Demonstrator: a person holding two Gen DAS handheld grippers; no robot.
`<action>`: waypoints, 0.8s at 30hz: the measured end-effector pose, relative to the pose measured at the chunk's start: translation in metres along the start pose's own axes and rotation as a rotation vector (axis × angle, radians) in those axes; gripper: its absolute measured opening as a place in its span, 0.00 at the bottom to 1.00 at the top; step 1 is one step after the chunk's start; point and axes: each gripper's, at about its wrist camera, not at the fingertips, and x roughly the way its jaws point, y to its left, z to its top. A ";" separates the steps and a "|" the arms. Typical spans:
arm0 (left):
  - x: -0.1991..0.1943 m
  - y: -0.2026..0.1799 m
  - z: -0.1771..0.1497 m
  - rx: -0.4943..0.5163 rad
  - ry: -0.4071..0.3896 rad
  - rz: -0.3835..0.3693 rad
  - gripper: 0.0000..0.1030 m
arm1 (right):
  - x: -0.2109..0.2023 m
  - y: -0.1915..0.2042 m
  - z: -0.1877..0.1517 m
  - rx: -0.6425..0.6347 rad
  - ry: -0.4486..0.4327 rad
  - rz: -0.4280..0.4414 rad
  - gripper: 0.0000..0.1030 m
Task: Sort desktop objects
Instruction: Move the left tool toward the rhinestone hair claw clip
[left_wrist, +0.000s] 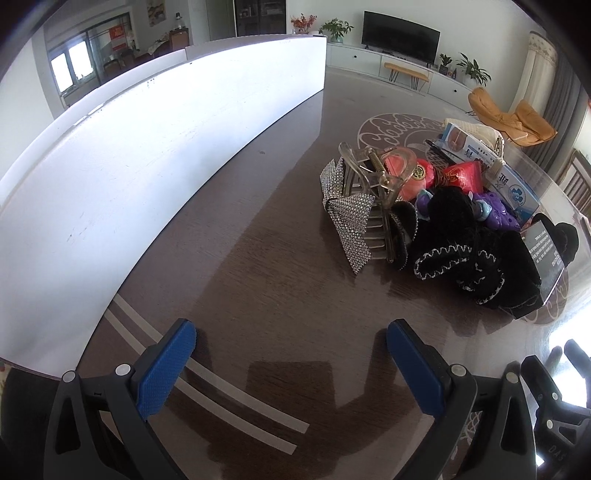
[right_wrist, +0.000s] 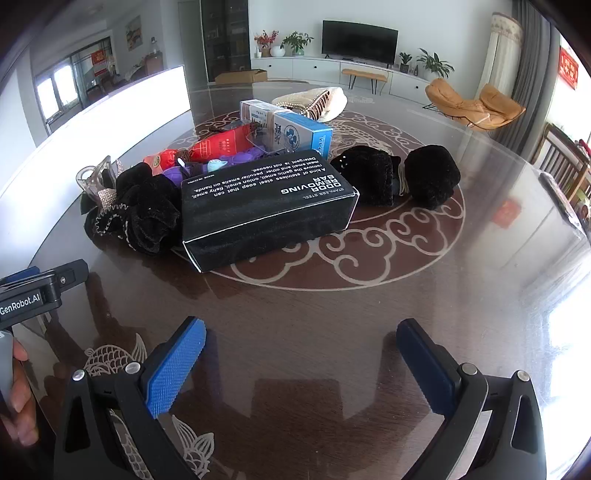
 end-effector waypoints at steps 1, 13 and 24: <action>0.000 0.000 0.000 0.000 0.000 0.000 1.00 | 0.000 0.000 0.000 0.000 0.000 0.000 1.00; 0.004 -0.001 0.005 0.002 -0.003 -0.001 1.00 | 0.000 0.000 0.000 0.000 0.000 0.000 1.00; 0.011 -0.006 0.022 0.028 0.019 -0.014 1.00 | 0.000 0.000 0.000 0.000 0.000 0.001 1.00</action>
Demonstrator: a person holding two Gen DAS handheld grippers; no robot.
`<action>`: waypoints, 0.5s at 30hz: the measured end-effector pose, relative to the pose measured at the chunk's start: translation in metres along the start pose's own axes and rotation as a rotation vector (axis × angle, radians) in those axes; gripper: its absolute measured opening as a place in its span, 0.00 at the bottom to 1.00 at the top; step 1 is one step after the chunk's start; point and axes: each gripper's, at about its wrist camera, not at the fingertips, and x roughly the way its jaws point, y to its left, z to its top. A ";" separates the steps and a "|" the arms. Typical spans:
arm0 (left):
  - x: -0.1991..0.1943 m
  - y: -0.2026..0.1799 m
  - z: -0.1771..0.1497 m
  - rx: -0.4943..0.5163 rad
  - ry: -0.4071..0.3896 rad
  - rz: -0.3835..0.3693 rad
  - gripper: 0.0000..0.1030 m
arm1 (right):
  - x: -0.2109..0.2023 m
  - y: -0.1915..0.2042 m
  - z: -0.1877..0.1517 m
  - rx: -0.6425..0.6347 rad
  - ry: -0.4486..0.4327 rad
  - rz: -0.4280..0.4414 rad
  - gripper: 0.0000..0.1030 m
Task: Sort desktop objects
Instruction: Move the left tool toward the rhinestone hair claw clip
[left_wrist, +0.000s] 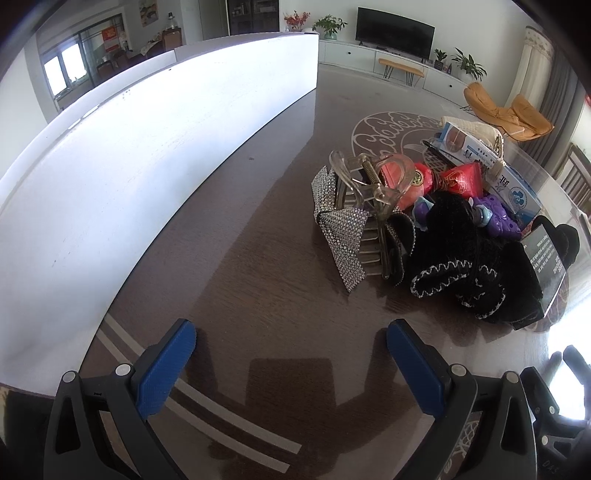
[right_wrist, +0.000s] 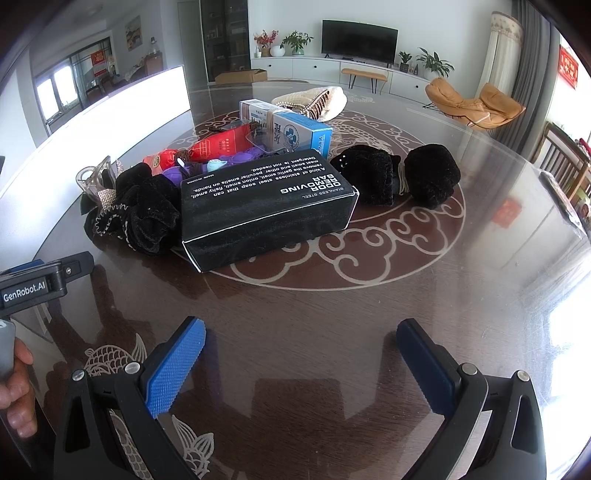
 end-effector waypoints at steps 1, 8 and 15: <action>0.002 0.000 0.007 0.005 0.012 -0.003 1.00 | 0.000 0.000 0.000 -0.001 0.000 -0.001 1.00; 0.025 0.013 0.048 -0.011 0.044 0.003 1.00 | 0.001 0.000 0.000 0.000 0.000 0.000 1.00; 0.035 0.017 0.064 0.029 0.002 -0.016 1.00 | 0.001 -0.001 0.000 0.002 0.001 0.002 1.00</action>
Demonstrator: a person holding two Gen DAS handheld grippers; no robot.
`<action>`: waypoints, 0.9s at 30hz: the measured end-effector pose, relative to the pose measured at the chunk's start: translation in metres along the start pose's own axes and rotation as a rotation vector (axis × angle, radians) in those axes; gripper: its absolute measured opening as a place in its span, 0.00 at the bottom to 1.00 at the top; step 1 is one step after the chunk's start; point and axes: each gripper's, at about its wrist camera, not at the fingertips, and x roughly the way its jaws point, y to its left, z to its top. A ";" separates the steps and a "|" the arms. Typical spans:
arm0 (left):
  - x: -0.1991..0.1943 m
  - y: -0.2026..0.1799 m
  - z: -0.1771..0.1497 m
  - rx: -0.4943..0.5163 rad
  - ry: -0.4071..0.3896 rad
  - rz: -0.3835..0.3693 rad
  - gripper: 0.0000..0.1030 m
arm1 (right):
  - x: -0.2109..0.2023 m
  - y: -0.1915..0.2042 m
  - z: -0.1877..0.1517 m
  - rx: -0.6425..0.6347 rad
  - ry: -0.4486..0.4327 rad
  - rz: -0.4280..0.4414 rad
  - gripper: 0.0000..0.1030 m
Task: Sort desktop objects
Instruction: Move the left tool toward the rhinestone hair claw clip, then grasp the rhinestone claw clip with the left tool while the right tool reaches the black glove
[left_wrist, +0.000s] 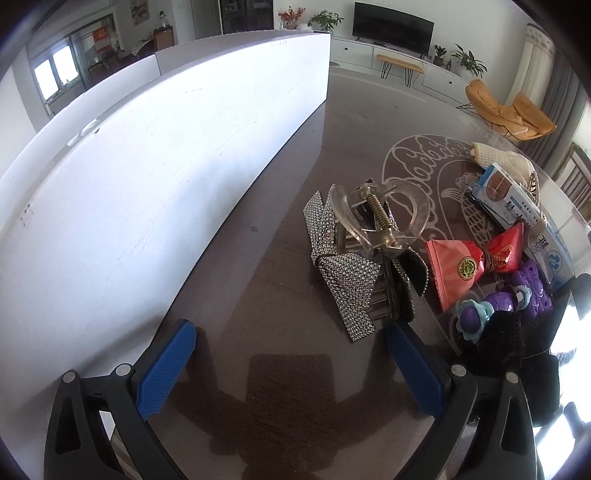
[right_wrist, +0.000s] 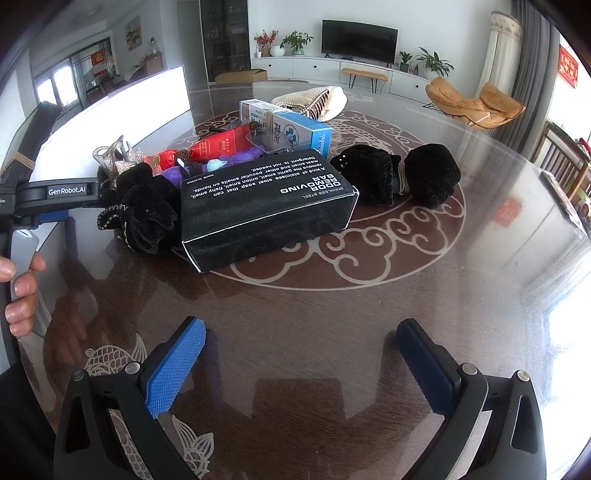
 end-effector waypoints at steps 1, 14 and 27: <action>0.000 -0.001 0.000 0.018 -0.012 -0.009 1.00 | 0.000 0.000 0.000 0.000 0.000 0.000 1.00; 0.007 -0.026 0.011 0.042 -0.007 -0.028 1.00 | 0.000 0.000 0.000 0.001 0.000 0.002 1.00; 0.025 -0.029 0.054 0.097 -0.050 -0.048 0.60 | 0.000 0.000 0.000 0.002 0.001 0.002 1.00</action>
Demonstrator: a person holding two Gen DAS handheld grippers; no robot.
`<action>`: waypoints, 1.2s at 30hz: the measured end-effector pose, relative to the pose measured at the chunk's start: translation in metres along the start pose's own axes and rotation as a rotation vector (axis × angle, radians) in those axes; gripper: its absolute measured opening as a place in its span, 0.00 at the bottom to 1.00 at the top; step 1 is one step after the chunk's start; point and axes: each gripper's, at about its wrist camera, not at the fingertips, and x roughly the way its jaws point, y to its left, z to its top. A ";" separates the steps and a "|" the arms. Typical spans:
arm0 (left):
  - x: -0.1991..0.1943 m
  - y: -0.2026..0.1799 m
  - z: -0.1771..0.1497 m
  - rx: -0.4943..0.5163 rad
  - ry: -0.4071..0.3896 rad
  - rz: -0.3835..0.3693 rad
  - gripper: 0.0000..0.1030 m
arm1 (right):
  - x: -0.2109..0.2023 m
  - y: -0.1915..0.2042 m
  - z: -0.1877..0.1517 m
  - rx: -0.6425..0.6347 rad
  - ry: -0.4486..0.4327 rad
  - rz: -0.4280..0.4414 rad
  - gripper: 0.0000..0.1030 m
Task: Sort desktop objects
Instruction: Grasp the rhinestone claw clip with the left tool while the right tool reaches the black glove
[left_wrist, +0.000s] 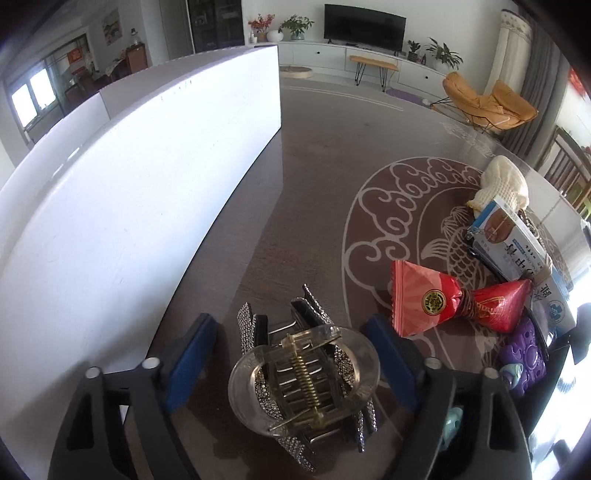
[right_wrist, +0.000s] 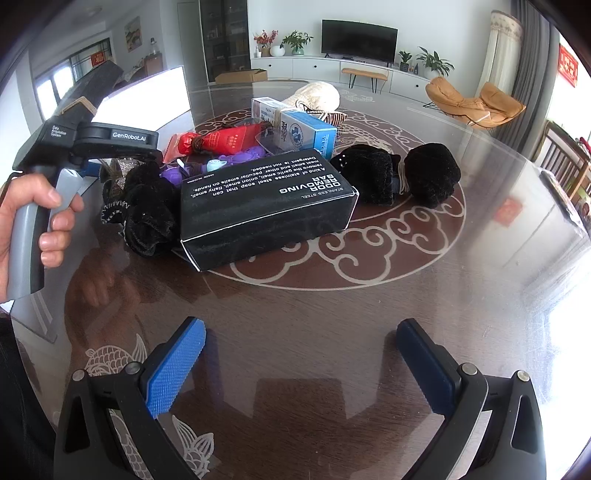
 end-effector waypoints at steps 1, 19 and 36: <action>-0.004 -0.001 -0.004 0.026 -0.013 -0.010 0.52 | 0.000 0.000 0.000 0.000 0.000 0.000 1.00; -0.051 0.015 -0.079 0.136 -0.069 -0.086 0.54 | -0.025 0.034 0.006 -0.209 -0.125 0.092 1.00; -0.047 0.027 -0.081 0.072 -0.076 -0.055 0.53 | 0.035 0.124 0.066 -0.670 0.069 0.372 0.38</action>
